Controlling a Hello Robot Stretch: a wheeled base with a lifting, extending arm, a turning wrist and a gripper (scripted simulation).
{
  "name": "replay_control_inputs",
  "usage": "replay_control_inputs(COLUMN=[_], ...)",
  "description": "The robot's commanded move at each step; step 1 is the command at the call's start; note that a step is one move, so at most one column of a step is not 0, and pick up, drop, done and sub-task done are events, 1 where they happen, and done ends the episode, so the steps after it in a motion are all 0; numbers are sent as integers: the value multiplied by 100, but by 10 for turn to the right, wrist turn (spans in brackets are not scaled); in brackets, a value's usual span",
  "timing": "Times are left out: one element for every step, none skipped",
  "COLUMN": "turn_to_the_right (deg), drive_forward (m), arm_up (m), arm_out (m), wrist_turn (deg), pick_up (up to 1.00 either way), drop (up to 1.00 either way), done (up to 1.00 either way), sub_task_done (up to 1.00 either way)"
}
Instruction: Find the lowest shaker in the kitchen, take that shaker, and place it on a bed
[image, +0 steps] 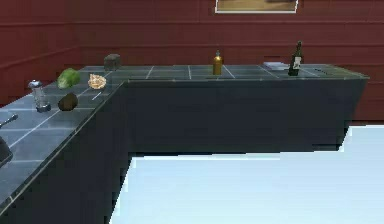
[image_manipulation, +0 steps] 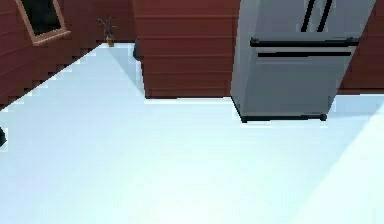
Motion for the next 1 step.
replay_control_inputs(turn_to_the_right=[0], drive_forward=[75], arm_up=[0], arm_out=[0], wrist_turn=[0], pick_up=[0], drop=[0], done=[0], sub_task_done=[0])
